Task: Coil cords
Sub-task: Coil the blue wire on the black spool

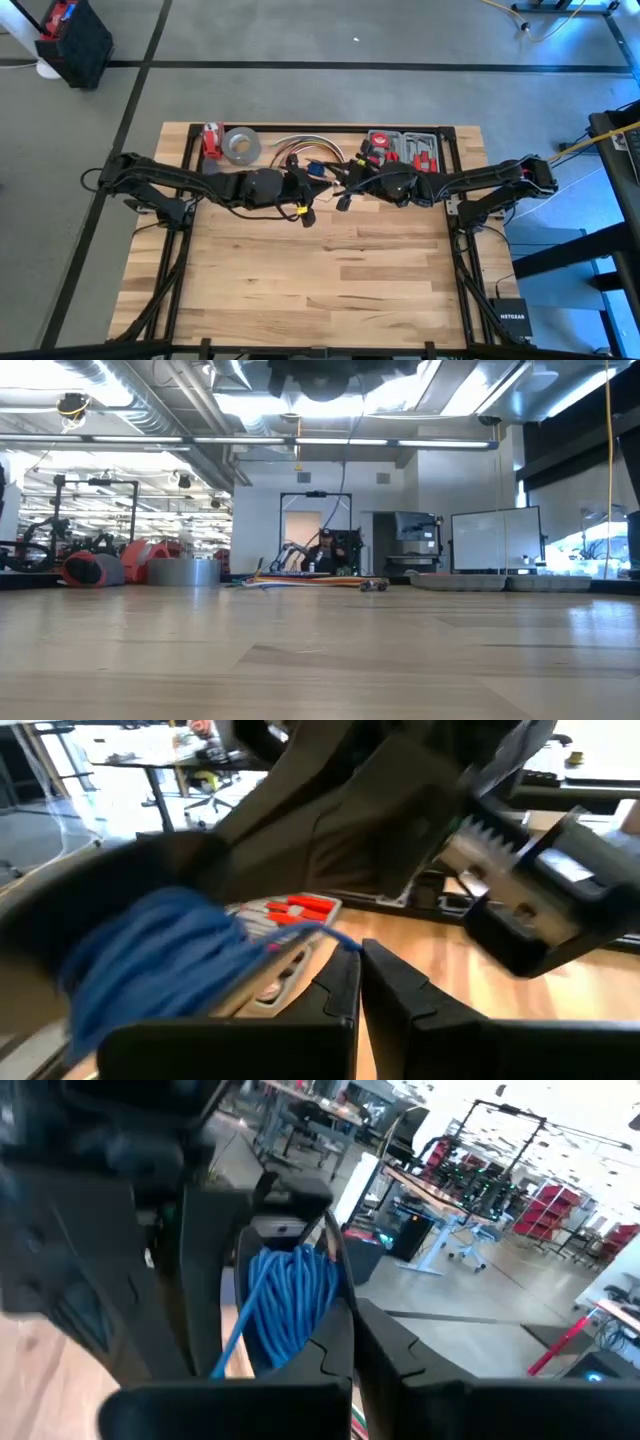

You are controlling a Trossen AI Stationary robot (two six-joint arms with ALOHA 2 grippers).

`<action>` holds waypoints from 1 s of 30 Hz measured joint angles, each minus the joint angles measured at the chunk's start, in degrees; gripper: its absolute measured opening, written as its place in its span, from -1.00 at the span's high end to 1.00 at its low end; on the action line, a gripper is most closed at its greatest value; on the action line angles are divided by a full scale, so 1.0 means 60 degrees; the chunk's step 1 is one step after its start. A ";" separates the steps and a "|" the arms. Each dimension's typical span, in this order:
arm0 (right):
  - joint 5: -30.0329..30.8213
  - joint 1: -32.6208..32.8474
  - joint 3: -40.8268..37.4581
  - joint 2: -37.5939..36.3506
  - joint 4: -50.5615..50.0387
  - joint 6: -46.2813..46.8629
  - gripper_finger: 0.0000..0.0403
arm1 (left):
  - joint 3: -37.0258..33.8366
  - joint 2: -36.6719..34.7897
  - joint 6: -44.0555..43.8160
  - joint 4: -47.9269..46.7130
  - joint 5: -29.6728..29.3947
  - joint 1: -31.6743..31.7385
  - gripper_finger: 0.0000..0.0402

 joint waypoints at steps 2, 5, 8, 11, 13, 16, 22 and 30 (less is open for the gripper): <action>-0.0107 0.0000 0.0085 -0.0048 0.0001 0.0237 0.99 | 0.0007 0.0104 0.0063 -0.0018 -0.0209 0.0006 0.99; -0.0706 -0.0003 0.0341 -0.0218 0.0378 0.0684 0.99 | -0.0007 0.0207 0.0344 -0.0227 -0.0352 0.0015 0.99; -0.1233 0.0007 0.0502 -0.0554 0.0415 0.1025 0.99 | -0.0081 0.0356 0.0538 -0.0487 -0.0368 0.0025 0.99; -0.1713 0.0029 0.0492 -0.0729 0.0206 0.1210 0.99 | 0.0003 0.0215 0.0572 -0.0094 -0.0417 0.0025 0.99; -0.1718 0.0111 0.0493 -0.0904 0.0244 0.1210 0.99 | 0.0001 0.0201 0.0608 -0.0172 -0.0462 0.0025 0.99; -0.1722 0.0135 0.0514 -0.1279 0.0044 0.1130 0.99 | -0.0043 0.0278 0.0858 -0.0371 -0.0460 -0.0013 0.99; -0.1696 0.0124 0.0503 -0.1817 -0.0618 0.1108 0.99 | -0.0018 0.0154 0.0692 -0.0336 -0.0430 -0.0022 0.83; -0.1855 0.0124 0.0506 -0.2150 -0.1220 0.0941 0.99 | -0.0018 0.0520 0.0444 0.0549 0.1406 -0.0084 0.28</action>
